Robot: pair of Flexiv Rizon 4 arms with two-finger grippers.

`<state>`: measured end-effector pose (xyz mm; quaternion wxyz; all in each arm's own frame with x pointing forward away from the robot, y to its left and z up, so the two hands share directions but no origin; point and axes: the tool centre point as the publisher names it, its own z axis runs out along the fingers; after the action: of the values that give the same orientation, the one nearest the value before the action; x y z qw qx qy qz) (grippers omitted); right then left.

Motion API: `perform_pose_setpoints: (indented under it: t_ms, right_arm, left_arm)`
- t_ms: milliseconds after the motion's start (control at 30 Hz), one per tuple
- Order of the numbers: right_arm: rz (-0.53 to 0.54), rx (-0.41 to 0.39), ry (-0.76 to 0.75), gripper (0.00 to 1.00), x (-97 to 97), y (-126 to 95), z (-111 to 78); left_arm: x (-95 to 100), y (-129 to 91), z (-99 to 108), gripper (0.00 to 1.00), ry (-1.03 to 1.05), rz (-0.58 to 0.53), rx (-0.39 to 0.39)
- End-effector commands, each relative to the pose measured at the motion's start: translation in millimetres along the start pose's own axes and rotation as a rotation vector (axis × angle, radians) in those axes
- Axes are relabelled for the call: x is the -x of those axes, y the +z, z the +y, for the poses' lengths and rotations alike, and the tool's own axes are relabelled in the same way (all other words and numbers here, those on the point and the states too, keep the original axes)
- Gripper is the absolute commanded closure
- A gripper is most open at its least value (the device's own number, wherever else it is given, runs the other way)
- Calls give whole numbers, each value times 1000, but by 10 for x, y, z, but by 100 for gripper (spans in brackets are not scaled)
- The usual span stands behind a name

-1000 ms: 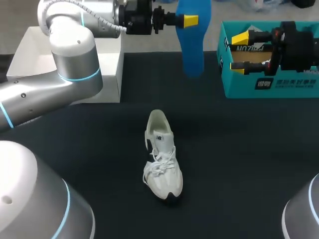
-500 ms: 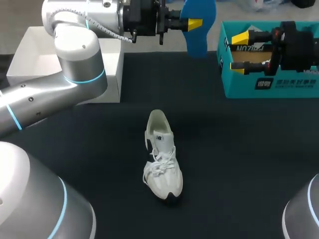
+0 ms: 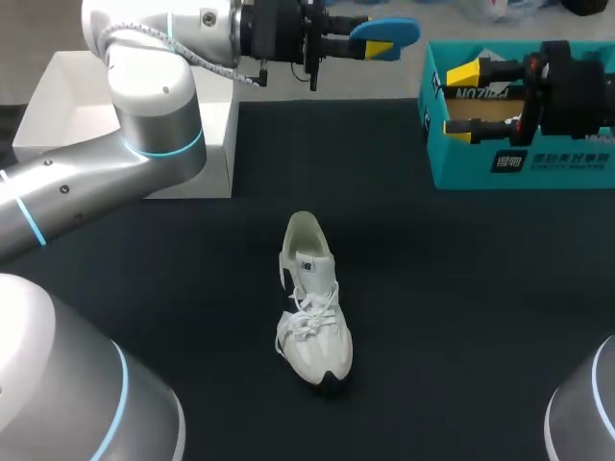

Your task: Take the shoe out of the shoebox, open the shoe tongue, remove and reinsert the insole, then place the shoe into the shoebox

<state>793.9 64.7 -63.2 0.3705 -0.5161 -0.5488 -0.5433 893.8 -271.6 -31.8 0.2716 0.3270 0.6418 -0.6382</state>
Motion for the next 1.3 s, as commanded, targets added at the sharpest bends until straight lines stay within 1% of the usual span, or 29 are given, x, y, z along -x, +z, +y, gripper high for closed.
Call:
perform_pose_setpoints:
  t_ms: [33, 267, 300, 333, 367, 400, 433, 500, 600, 633, 800, 867, 1000, 1133, 1300]
  right_arm:
    - [0, 0, 1, 0, 7, 24, 9]
    - [0, 0, 1, 0, 7, 24, 9]
    - [0, 0, 1, 0, 7, 24, 9]
    - [0, 0, 1, 0, 7, 24, 9]
    - [0, 0, 1, 0, 7, 24, 9]
    - [0, 0, 1, 0, 7, 24, 9]
    - [0, 0, 1, 0, 7, 24, 9]
    - [0, 0, 1, 0, 7, 24, 9]
    - [0, 0, 1, 0, 7, 24, 9]
    - [0, 0, 1, 0, 7, 24, 9]
    - [0, 0, 1, 0, 7, 24, 9]
    - [0, 0, 1, 0, 7, 24, 9]
    - [0, 0, 1, 0, 7, 24, 9]
    - [0, 0, 1, 0, 7, 24, 9]
    - [0, 0, 1, 0, 7, 24, 9]
  left_arm:
    - [-7, -4, 2, 100, 829, 26, 69]
    - [-7, -4, 2, 100, 829, 26, 69]
    - [2, -11, 9, 100, 889, 18, 73]
    - [8, -19, 11, 100, 950, -15, 72]
    - [12, -25, -2, 100, 984, -46, 49]
    - [10, -26, -8, 100, 1027, -80, 44]
    - [6, -23, -16, 100, 1059, -98, 39]
    - [-3, -15, -29, 100, 1103, -174, 33]
    - [-42, -2, -23, 100, 1162, -186, 39]
    - [-65, 3, -23, 100, 1158, -200, 34]
    - [-227, 34, -40, 100, 1126, -193, 29]
    - [-274, 40, -67, 100, 1102, -220, 32]
    - [-403, 82, -129, 100, 1090, -221, 23]
    - [-463, 96, -183, 100, 1050, -234, 13]
    - [-492, 64, -209, 100, 1007, -238, 32]
